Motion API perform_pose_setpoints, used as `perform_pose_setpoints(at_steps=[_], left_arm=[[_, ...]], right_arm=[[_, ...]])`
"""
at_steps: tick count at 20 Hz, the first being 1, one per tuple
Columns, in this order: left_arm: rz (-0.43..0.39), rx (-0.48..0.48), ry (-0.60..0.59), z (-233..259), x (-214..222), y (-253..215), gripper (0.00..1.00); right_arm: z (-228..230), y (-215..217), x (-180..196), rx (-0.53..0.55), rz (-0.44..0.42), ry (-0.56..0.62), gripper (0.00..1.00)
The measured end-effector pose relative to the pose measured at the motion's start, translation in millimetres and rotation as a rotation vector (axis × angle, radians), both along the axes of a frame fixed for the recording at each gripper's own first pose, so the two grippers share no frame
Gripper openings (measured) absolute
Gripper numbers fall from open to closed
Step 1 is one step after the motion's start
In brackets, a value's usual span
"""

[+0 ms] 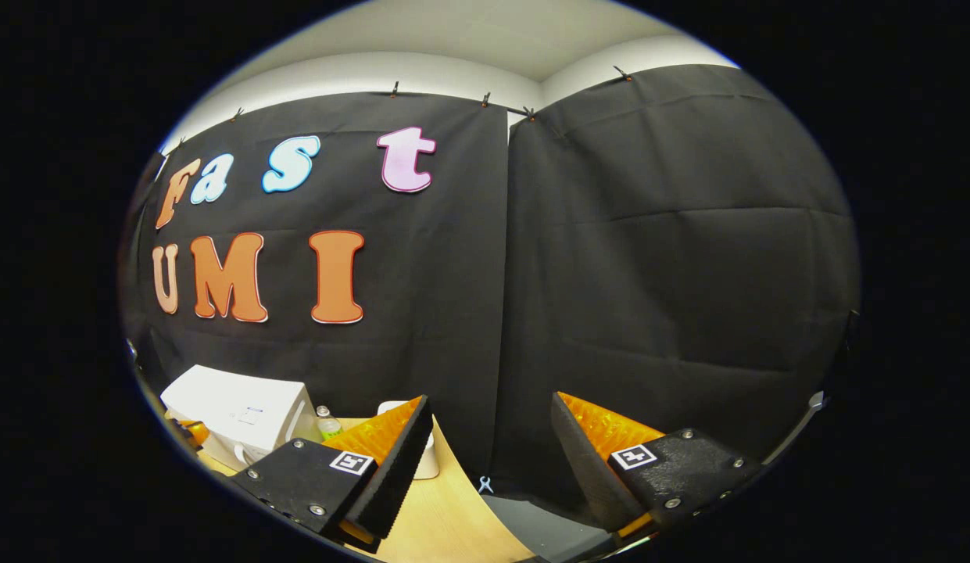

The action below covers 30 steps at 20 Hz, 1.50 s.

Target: Open the microwave oven with the left hand, put the food in, and close the microwave oven.

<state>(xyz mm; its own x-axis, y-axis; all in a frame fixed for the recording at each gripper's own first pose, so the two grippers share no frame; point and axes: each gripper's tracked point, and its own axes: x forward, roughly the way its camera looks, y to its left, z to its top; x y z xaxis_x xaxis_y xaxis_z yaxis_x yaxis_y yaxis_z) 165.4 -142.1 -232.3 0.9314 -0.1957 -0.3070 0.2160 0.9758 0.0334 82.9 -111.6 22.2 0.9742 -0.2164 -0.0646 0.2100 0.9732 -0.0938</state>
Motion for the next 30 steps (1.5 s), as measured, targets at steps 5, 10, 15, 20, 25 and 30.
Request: perform_pose_setpoints(at_steps=[5, 10, 15, 20, 25, 30], left_arm=[[0.029, -0.029, -0.032, 63, -13, 22, 0.05], [0.123, -0.187, -0.139, 176, -22, 78, 0.21], [0.176, -0.127, -0.249, 271, -47, 135, 0.36], [0.223, -0.067, -0.3, 324, -79, 167, 0.46], [0.241, -0.056, -0.333, 345, -96, 182, 0.97], [0.28, -0.046, -0.305, 337, -100, 195, 0.97]], right_arm=[[1, 22, 7, 0.028, 0.052, -0.008, 0.95], [7, 47, 13, 0.041, 0.116, -0.024, 0.95], [9, 69, 18, 0.058, 0.166, -0.032, 0.95], [12, 95, 23, 0.064, 0.215, -0.035, 0.95], [13, 117, 23, 0.056, 0.255, -0.035, 0.95], [10, 121, 19, 0.045, 0.261, -0.032, 1.0]])
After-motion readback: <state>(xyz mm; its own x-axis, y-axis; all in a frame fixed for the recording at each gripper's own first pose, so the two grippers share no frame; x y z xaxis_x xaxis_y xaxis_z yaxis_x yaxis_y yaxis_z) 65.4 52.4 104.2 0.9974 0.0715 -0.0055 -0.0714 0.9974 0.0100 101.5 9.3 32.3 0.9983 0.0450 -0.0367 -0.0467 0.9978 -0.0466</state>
